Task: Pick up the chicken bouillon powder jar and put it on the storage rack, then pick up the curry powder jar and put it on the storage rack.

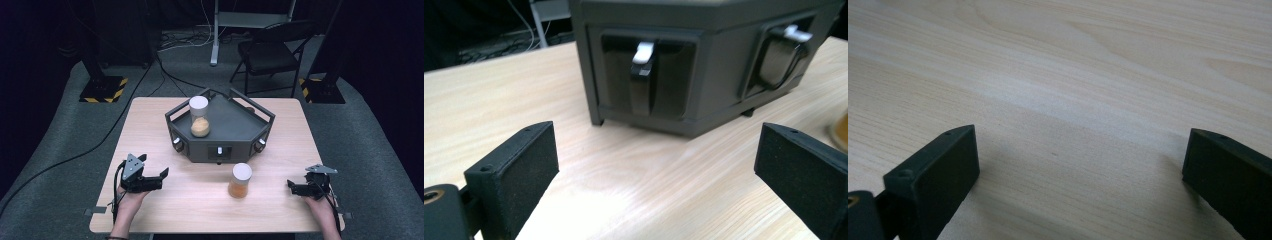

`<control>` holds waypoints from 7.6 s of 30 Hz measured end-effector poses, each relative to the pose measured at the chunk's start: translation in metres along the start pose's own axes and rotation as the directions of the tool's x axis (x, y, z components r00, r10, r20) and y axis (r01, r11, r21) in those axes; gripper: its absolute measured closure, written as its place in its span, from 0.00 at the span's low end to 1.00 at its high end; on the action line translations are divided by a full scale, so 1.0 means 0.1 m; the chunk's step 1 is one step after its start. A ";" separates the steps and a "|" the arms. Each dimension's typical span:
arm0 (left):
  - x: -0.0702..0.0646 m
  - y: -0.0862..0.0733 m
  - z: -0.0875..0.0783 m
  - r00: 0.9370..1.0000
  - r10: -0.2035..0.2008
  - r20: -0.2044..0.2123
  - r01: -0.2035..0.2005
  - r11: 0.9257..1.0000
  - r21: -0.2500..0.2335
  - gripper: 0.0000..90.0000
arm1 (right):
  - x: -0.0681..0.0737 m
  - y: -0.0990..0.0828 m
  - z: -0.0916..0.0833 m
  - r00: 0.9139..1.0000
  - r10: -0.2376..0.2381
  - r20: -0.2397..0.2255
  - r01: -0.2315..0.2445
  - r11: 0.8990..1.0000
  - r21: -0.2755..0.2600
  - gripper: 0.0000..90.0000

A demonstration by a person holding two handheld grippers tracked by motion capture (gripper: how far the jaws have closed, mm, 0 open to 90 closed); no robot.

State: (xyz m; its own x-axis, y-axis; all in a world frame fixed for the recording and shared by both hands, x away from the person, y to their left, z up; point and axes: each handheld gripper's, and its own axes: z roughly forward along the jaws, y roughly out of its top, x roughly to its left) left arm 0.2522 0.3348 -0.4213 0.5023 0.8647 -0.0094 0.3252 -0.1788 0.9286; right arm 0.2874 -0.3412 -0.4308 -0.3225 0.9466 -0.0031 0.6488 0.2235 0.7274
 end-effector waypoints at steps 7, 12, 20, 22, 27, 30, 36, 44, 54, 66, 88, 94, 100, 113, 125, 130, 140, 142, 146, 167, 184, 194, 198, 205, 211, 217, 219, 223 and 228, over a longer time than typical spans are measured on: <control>0.00 -0.10 0.08 0.999 0.027 -0.022 -0.025 0.998 0.060 0.04 | 0.00 0.00 0.00 1.000 0.000 0.000 0.000 1.000 0.000 0.01; 0.01 -0.13 0.16 0.999 0.037 -0.010 -0.035 0.993 0.111 0.04 | 0.00 0.00 0.00 1.000 0.000 0.000 0.000 1.000 0.000 0.01; 0.04 -0.13 0.26 1.000 0.022 0.002 -0.022 0.985 0.170 0.04 | 0.00 0.00 0.00 1.000 0.000 0.000 0.000 1.000 0.000 0.01; 0.06 -0.13 0.28 1.000 0.017 -0.003 -0.016 0.981 0.194 0.04 | 0.00 0.00 0.00 1.000 0.000 0.000 0.000 1.000 0.000 0.01; 0.12 -0.12 0.34 1.000 -0.016 -0.005 0.017 0.972 0.236 0.04 | 0.00 0.00 0.00 1.000 0.000 0.000 0.000 1.000 0.000 0.01; 0.14 -0.11 0.37 1.000 -0.026 -0.002 0.026 0.965 0.259 0.04 | 0.00 0.00 0.00 1.000 0.000 0.000 0.000 1.000 0.000 0.01; 0.17 -0.09 0.39 0.999 -0.046 0.008 0.042 0.960 0.278 0.04 | 0.00 0.00 0.00 1.000 0.001 0.001 -0.001 1.000 -0.001 0.01; 0.11 0.00 0.46 0.999 -0.031 -0.023 0.037 0.938 0.343 0.03 | 0.00 0.00 0.00 1.000 0.001 0.002 -0.001 1.000 -0.001 0.01; 0.06 0.03 0.50 0.999 -0.016 -0.039 0.029 0.930 0.368 0.03 | 0.00 0.00 0.00 1.000 0.002 0.002 -0.002 1.000 0.000 0.01; 0.06 0.03 0.50 0.999 -0.017 -0.038 0.030 0.929 0.368 0.03 | 0.01 0.00 0.00 1.000 0.001 0.002 -0.001 1.000 -0.001 0.01; 0.06 0.03 0.50 0.999 -0.017 -0.038 0.030 0.930 0.368 0.03 | 0.03 -0.03 -0.04 1.000 0.003 0.003 -0.003 1.000 -0.025 0.04; 0.06 0.03 0.50 0.999 -0.017 -0.038 0.030 0.930 0.368 0.03 | 0.05 -0.04 -0.12 1.000 0.002 -0.017 -0.002 0.998 -0.056 0.04; 0.06 0.03 0.50 0.999 -0.017 -0.038 0.030 0.930 0.367 0.03 | 0.05 -0.03 -0.17 0.998 0.011 -0.062 -0.016 0.997 -0.075 0.05; 0.07 0.03 0.50 0.999 -0.017 -0.037 0.029 0.929 0.368 0.03 | 0.05 -0.01 -0.28 0.992 0.003 -0.129 -0.019 0.992 -0.123 0.06; 0.07 0.03 0.50 0.999 -0.016 -0.035 0.028 0.929 0.369 0.03 | 0.08 -0.02 -0.39 0.984 -0.004 -0.176 -0.027 0.985 -0.172 0.06; 0.07 0.03 0.50 0.999 -0.016 -0.035 0.028 0.929 0.368 0.03 | 0.14 -0.01 -0.42 0.982 -0.022 -0.188 -0.013 0.982 -0.186 0.06; 0.07 0.03 0.50 0.999 -0.016 -0.035 0.028 0.929 0.369 0.03 | 0.27 0.03 -0.46 0.974 -0.070 -0.217 0.023 0.977 -0.210 0.06; 0.07 0.03 0.50 0.999 -0.016 -0.035 0.028 0.929 0.369 0.03 | 0.30 0.04 -0.47 0.972 -0.079 -0.222 0.030 0.976 -0.215 0.07; 0.07 0.03 0.50 0.999 -0.016 -0.035 0.028 0.929 0.369 0.03 | 0.37 0.06 -0.49 0.967 -0.101 -0.235 0.046 0.973 -0.227 0.07; 0.07 0.03 0.50 0.999 -0.016 -0.036 0.028 0.929 0.369 0.03 | 0.71 0.15 -0.44 0.920 -0.181 -0.347 0.086 0.958 -0.272 0.06; 0.07 0.03 0.50 0.999 -0.016 -0.036 0.028 0.929 0.369 0.03 | 0.93 0.21 -0.29 0.905 -0.221 -0.362 0.114 0.949 -0.294 0.07; 0.07 0.03 0.50 0.999 -0.016 -0.036 0.028 0.929 0.369 0.03 | 1.04 0.22 -0.19 0.907 -0.234 -0.351 0.124 0.943 -0.310 0.09; 0.07 0.03 0.50 0.999 -0.016 -0.036 0.028 0.929 0.369 0.03 | 1.06 0.24 -0.15 0.904 -0.231 -0.359 0.117 0.943 -0.311 0.10; 0.07 0.03 0.50 0.999 -0.016 -0.036 0.028 0.929 0.369 0.03 | 1.07 0.26 -0.07 0.899 -0.230 -0.372 0.110 0.942 -0.316 0.13; 0.07 0.03 0.50 0.999 -0.016 -0.036 0.028 0.929 0.369 0.03 | 1.06 0.27 -0.01 0.897 -0.222 -0.383 0.101 0.945 -0.312 0.16; 0.07 0.03 0.50 0.999 -0.016 -0.036 0.028 0.929 0.370 0.03 | 1.09 0.29 0.05 0.893 -0.233 -0.386 0.111 0.943 -0.313 0.20; 0.07 0.03 0.50 0.999 -0.016 -0.036 0.028 0.929 0.370 0.03 | 1.10 0.29 0.07 0.891 -0.239 -0.386 0.115 0.942 -0.316 0.22; 0.07 0.03 0.50 0.999 -0.016 -0.036 0.028 0.929 0.370 0.03 | 1.11 0.31 0.11 0.889 -0.243 -0.388 0.121 0.942 -0.313 0.24; 0.07 0.03 0.50 0.999 -0.016 -0.035 0.028 0.929 0.370 0.03 | 1.10 0.31 0.19 0.883 -0.238 -0.404 0.111 0.943 -0.313 0.27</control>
State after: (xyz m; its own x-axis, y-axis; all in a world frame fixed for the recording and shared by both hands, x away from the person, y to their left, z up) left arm 0.2972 0.3165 -0.4369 0.4685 0.8834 -0.0110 0.6120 -0.3156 0.7252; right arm 0.2849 -0.2260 -0.4213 -0.7178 0.6888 0.1019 0.3610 0.2430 0.9004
